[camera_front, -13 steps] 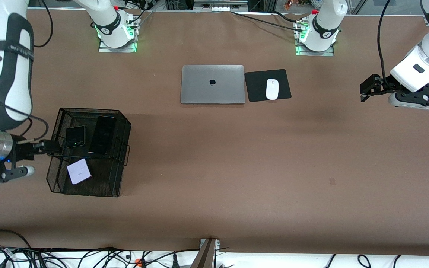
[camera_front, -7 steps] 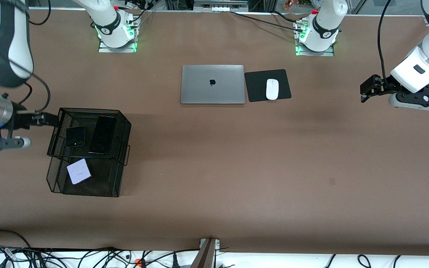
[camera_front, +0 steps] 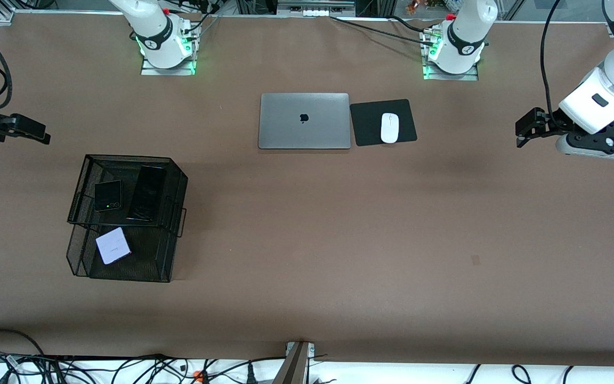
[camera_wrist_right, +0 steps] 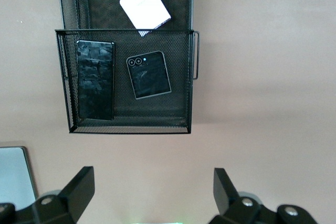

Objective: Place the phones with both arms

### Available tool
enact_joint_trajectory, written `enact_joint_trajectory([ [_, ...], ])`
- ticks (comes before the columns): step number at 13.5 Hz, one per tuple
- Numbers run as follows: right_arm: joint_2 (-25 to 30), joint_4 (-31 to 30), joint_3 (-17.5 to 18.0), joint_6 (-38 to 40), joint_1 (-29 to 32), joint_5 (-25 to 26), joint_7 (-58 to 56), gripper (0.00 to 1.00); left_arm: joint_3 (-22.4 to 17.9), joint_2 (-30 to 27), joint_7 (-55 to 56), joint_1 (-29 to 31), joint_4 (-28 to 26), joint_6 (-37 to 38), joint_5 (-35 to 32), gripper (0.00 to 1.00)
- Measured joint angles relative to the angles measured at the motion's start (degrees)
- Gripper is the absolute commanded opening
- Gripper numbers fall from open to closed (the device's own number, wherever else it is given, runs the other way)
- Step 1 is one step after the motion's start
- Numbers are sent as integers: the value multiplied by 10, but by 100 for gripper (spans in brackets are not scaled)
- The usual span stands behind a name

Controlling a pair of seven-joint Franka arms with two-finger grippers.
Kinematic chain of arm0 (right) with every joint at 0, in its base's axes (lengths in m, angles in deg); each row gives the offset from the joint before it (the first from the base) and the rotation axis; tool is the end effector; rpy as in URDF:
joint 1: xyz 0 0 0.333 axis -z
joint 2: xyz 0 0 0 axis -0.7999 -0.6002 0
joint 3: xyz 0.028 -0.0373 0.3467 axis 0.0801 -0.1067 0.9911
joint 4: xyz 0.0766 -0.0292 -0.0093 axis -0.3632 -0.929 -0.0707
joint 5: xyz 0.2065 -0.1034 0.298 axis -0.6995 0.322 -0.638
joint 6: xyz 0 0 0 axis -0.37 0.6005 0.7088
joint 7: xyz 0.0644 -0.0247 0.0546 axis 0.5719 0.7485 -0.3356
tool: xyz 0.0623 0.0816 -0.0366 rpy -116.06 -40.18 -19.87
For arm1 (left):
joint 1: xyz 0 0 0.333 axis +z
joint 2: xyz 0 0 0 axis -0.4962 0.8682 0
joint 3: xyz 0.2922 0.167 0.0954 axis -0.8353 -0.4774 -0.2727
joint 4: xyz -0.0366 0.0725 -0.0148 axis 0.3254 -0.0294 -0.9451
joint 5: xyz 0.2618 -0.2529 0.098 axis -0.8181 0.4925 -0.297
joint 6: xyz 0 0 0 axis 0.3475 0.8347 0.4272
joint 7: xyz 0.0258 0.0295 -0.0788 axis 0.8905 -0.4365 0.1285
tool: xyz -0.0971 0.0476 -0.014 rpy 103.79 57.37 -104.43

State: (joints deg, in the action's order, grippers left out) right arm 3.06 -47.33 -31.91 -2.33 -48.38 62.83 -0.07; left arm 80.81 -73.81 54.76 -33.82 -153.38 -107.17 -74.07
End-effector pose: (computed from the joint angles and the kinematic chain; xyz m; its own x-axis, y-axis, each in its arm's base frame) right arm 0.5576 -0.0474 0.6027 0.9925 -0.0442 -0.1137 -0.0428 -0.9990 0.0148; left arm 0.5456 -0.0498 0.6196 0.9889 -0.1487 0.0062 -0.1483 -0.9880 -0.0425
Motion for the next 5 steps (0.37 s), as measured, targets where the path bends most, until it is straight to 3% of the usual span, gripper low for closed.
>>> enact_joint_trajectory([
  [5,-1,-3,9,1,0,0,1,100,0,0,0,0,0,0,0,100],
])
